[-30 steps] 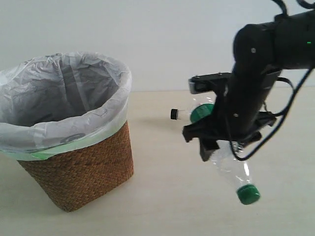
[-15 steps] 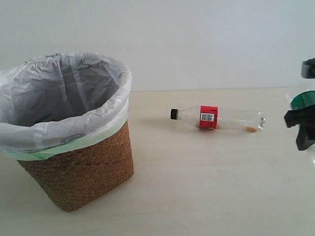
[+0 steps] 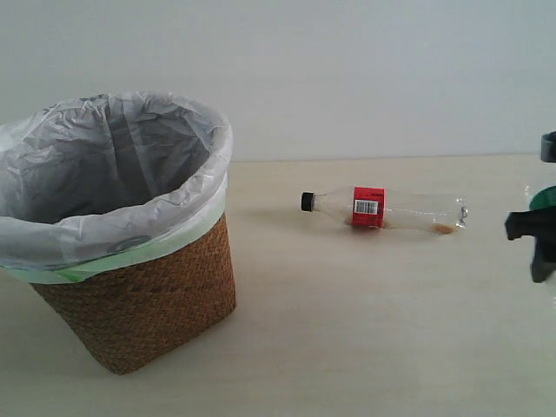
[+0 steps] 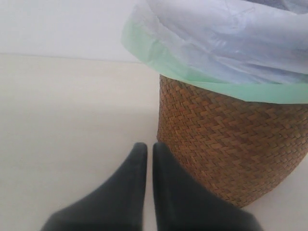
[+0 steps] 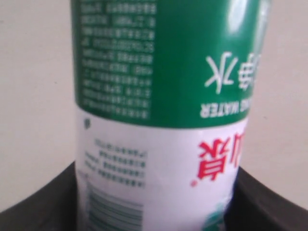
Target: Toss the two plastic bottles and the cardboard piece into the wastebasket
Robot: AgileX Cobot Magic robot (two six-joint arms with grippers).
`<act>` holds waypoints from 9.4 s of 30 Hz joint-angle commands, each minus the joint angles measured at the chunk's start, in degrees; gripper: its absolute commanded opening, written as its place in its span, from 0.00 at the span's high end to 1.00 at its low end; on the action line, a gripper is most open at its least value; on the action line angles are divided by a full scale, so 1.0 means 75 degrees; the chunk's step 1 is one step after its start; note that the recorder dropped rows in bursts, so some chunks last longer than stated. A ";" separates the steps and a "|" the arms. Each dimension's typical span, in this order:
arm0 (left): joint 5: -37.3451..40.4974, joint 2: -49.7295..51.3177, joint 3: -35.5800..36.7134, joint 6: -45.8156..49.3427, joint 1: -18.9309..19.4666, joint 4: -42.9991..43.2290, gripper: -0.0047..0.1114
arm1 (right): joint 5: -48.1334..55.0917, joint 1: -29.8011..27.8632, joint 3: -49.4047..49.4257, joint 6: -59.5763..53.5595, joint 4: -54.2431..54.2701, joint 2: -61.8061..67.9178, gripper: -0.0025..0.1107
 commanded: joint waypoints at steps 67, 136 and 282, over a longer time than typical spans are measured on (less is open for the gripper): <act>-0.0024 -0.0025 0.0031 -0.0039 0.0005 0.0023 0.93 | 0.0432 0.2836 -0.6016 -0.2846 -0.3034 0.5146 0.31; -0.0024 -0.0025 0.0031 -0.0039 0.0005 0.0023 0.93 | 0.0400 0.2533 -0.0487 0.0150 -0.0833 -0.1792 0.98; -0.0024 -0.0025 0.0031 -0.0039 0.0005 0.0023 0.93 | -0.3699 0.1602 0.7615 -0.0723 0.0628 -1.2037 0.95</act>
